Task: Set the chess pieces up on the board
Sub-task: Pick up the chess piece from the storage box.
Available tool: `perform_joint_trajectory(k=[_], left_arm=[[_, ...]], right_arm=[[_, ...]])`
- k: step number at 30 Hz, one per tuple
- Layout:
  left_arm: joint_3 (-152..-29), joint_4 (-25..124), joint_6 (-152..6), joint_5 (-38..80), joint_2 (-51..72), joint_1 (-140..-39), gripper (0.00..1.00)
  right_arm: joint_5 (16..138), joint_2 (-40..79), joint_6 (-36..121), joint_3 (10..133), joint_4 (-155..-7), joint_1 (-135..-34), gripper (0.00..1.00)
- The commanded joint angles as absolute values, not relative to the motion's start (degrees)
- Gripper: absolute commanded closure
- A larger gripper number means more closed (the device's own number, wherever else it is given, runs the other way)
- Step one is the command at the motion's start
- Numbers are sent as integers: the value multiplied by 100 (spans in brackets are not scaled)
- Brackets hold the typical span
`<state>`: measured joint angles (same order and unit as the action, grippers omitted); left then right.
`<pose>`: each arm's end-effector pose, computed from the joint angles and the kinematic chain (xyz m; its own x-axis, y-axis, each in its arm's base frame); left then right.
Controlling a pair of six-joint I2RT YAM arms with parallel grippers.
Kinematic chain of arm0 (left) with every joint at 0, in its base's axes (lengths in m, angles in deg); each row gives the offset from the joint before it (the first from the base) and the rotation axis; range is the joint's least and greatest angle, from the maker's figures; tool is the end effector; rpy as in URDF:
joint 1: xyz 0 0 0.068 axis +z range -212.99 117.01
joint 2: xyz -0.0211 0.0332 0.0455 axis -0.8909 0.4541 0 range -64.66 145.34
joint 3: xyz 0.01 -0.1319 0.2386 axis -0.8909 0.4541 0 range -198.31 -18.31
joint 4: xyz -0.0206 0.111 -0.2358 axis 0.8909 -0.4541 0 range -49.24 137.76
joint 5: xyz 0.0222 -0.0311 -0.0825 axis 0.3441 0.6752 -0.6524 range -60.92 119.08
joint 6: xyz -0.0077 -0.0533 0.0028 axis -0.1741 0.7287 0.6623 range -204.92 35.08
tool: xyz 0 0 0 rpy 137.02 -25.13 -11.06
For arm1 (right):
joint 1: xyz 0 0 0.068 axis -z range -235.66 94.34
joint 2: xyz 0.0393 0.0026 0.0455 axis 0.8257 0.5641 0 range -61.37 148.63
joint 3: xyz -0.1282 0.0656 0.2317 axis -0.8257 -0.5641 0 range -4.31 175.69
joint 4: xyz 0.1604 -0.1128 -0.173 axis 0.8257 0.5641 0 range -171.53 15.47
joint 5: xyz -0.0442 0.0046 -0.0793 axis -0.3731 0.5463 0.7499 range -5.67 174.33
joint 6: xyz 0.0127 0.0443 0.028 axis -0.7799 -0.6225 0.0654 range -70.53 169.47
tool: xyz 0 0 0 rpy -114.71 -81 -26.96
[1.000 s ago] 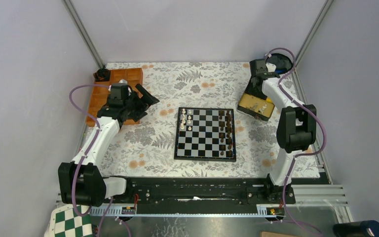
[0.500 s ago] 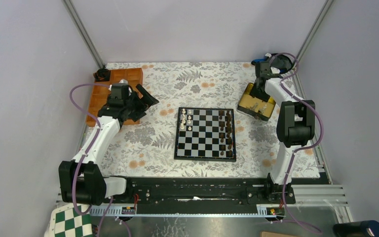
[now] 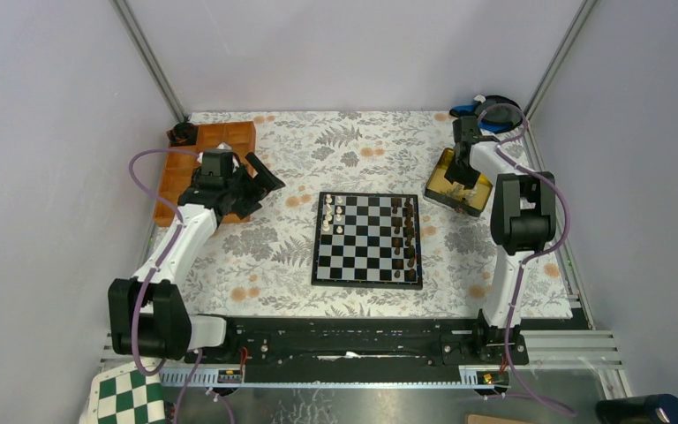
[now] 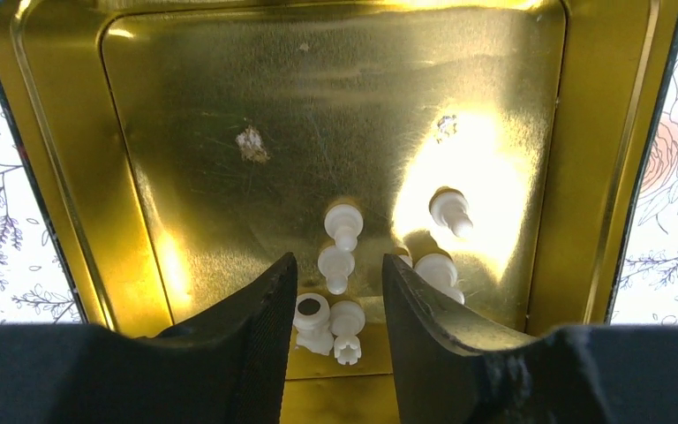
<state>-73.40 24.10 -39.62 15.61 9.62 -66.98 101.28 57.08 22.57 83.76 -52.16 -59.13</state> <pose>0.2780 -0.0278 0.2699 -0.6464 -0.6479 -0.4031 -0.3147 0.7076 -0.6326 0.4418 0.0163 0.1801 -0.7288 0.3894 -0.5633 0.4693 0.8830 0.0034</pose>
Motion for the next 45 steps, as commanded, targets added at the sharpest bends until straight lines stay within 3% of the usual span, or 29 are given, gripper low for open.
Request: perform_joint_trajectory(k=[1,37,45], left_arm=[[-7399,2587,-4136,1687,1071,-6633,2],[-7455,2672,-4133,1642,1427,-6589,2],[-7452,2673,-4098,1610,1413,-6581,3]], right_arm=[[10155,5811,2169,8676,-5262,-5857,54],[10046,6071,2187,8968,-5214,-5768,67],[10067,5993,2220,8864,-5233,-5773,76]])
